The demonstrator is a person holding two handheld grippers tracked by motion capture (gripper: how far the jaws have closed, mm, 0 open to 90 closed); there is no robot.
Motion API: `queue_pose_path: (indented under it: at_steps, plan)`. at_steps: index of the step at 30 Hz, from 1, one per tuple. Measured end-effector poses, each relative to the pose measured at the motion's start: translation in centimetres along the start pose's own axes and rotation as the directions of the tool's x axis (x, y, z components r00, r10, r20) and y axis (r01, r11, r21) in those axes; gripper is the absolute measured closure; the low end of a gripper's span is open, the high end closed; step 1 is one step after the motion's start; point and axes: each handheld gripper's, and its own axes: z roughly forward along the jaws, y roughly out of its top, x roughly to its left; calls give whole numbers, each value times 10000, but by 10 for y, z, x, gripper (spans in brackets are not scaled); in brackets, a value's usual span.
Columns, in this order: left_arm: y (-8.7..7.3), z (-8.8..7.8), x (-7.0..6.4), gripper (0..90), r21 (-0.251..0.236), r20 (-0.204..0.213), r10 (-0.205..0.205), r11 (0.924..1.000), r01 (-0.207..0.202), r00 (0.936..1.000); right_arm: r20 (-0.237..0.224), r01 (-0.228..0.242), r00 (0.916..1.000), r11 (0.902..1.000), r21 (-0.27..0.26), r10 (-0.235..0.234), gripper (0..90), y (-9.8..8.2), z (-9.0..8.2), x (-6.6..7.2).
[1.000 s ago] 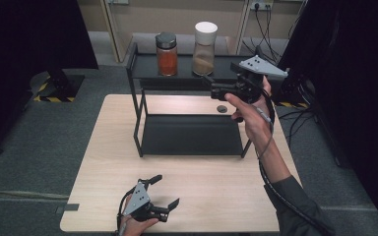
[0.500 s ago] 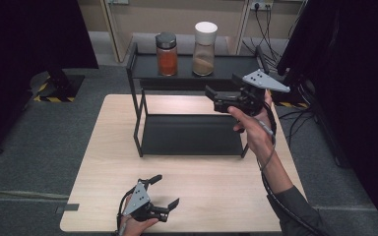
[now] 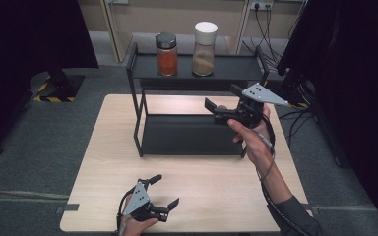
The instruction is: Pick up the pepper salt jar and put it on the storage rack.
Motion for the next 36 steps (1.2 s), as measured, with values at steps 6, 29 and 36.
queue_pose_path:
  at_steps: [6,29,36]
  plan:
    - [0,0,0,18,-19,-10,-22,10000,22,10000,-158,-39,9999,10000,10,39,4,-10,-4,1]
    - [0,-1,0,18,-44,-73,2,10000,-2,10000,-547,445,9975,9990,58,-442,4,-48,-19,14]
    - [0,-1,0,18,-43,-97,10,10000,-11,10000,-604,480,9970,9988,-6,-479,4,-60,-25,17]
